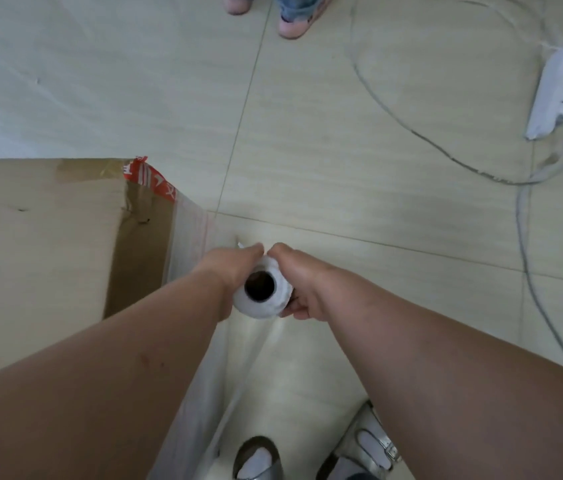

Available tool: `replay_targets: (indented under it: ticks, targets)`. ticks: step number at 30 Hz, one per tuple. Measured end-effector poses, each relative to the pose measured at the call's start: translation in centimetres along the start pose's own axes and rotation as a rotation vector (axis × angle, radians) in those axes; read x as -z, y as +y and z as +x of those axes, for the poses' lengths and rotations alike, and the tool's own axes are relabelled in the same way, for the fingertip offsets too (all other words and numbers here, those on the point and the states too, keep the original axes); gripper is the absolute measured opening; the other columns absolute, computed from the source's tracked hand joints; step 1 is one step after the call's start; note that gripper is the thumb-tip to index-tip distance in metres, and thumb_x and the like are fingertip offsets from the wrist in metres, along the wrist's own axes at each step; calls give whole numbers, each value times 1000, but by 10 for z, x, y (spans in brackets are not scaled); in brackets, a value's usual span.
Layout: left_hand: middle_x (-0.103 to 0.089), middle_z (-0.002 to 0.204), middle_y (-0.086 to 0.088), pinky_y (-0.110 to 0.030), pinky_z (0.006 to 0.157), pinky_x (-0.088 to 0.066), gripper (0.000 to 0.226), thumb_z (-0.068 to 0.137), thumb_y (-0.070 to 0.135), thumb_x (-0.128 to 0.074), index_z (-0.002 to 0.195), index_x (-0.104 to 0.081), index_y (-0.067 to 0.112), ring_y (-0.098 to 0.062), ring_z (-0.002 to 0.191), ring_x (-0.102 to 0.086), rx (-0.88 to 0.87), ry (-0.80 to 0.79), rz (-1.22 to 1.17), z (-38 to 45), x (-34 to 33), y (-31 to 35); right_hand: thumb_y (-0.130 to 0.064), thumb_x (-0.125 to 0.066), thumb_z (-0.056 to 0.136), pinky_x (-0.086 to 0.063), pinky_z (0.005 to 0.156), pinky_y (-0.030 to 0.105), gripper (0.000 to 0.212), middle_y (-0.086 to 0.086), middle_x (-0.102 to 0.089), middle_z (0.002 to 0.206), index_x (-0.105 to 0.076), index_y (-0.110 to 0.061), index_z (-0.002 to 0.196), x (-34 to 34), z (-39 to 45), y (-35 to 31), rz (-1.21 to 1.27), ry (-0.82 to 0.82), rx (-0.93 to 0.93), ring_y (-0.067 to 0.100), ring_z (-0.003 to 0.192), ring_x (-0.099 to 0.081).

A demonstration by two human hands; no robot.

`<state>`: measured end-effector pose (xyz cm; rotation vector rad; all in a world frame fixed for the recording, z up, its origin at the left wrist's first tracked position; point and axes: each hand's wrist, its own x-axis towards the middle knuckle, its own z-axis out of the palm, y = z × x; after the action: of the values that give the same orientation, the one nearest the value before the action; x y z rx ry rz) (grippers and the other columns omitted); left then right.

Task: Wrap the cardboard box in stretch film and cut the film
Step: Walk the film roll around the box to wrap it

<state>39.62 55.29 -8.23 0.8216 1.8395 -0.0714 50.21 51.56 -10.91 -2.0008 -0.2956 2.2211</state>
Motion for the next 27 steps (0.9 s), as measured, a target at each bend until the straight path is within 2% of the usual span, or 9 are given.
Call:
replay_targets:
  ticks: [4,7,10,13,16,18,20,23,27]
  targets:
    - [-67,94,-14,-46,98,-50,25,94,30,-56,91,-64,7,-30,95,-63,-16,24,-124,10,8,13,-38,-34,88,-41,62,29,34,12,-60,94,-55,-12,97,9,10,-13,34,81,-13,27,72,-54]
    - [-61,94,-11,-40,92,-51,26,95,29,-56,108,-60,7,-27,94,-58,148,-17,-241,17,6,4,-25,-38,86,-40,56,26,21,9,-55,76,-51,-10,82,14,13,-25,98,119,-64,24,61,-49]
    - [-66,113,-14,-40,91,-52,34,97,35,-51,117,-57,9,-30,105,-63,286,-122,-292,15,-2,1,-44,-42,90,-48,68,30,36,10,-64,88,-58,-12,92,14,15,-31,31,76,-88,27,77,-60]
    - [-67,104,-15,-44,94,-52,22,99,25,-46,97,-61,9,-31,104,-64,283,-142,-289,22,0,19,-68,-46,86,-48,72,32,59,9,-67,110,-60,-17,113,14,18,-42,-94,61,-49,27,93,-64]
    - [-61,96,-12,-35,79,-51,20,99,17,-44,83,-54,12,-22,77,-59,154,-127,-224,30,10,51,-67,-41,87,-47,70,31,62,13,-72,106,-62,-16,115,18,17,-61,-47,49,-40,29,82,-68]
    - [-58,109,-14,-33,78,-47,15,99,13,-45,103,-58,9,-21,75,-53,45,-87,-192,39,20,67,-58,-37,88,-46,70,30,60,14,-74,99,-65,-11,112,22,17,-73,-33,48,-60,28,74,-68]
    - [-57,131,-18,-32,80,-45,33,98,13,-48,128,-55,3,-21,89,-51,8,-24,-198,51,29,76,-47,-36,86,-42,70,32,50,13,-74,92,-65,-9,101,25,17,-86,-83,51,-74,27,73,-67]
    - [-57,131,-17,-33,86,-46,37,98,24,-50,130,-54,4,-22,98,-54,46,-19,-218,58,36,83,-38,-39,86,-39,69,32,36,11,-62,92,-55,-11,103,30,15,-104,-148,122,-73,28,74,-57]
    - [-63,114,-7,-36,89,-47,43,95,48,-49,121,-53,14,-27,102,-60,286,-160,-349,53,38,92,-39,-41,83,-48,70,32,47,13,-64,101,-55,-13,120,29,24,-123,-123,156,-57,29,71,-62]
